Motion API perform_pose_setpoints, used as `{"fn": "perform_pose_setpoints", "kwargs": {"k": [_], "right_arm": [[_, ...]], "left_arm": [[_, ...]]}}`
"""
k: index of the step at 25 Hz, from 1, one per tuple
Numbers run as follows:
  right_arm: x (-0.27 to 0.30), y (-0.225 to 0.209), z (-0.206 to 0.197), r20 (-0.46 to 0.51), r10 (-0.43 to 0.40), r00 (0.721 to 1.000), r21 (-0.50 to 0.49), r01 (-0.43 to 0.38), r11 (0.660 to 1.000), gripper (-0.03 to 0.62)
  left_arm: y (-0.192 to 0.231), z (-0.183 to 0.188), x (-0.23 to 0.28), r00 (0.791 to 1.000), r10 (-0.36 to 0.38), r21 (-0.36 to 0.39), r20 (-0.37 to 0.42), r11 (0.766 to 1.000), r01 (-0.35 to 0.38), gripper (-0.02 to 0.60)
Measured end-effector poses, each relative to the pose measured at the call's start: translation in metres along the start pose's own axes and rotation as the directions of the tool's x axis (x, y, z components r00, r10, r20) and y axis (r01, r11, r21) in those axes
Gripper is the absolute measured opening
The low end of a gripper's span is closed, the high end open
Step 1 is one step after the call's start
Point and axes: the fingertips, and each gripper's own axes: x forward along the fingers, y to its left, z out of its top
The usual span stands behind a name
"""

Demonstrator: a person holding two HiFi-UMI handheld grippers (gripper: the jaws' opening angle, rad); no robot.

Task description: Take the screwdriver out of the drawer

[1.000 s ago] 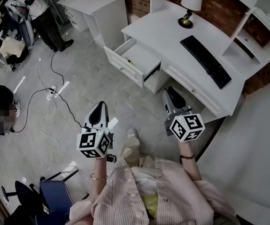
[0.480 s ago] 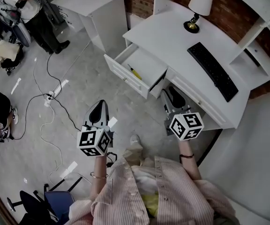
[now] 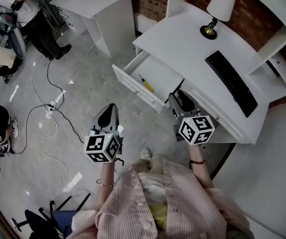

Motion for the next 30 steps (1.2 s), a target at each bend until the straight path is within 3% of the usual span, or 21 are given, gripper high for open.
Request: {"fn": "perform_pose_setpoints", "kwargs": {"k": [18, 24, 30], "right_arm": [[0.108, -0.031, -0.033, -0.203, 0.048, 0.978, 0.049, -0.039, 0.998, 0.140], [0.157, -0.049, -0.050, -0.301, 0.070, 0.951, 0.062, -0.053, 0.997, 0.140], [0.199, -0.061, -0.075, -0.417, 0.109, 0.903, 0.080, -0.083, 0.993, 0.141]], "left_arm": [[0.043, -0.016, 0.092, 0.995, -0.029, -0.079, -0.099, 0.997, 0.021, -0.002], [0.058, -0.024, 0.141, 0.986, -0.047, -0.110, -0.158, 0.994, 0.030, -0.002], [0.066, -0.034, 0.189, 0.972, -0.078, -0.143, -0.224, 0.989, 0.047, -0.002]]}}
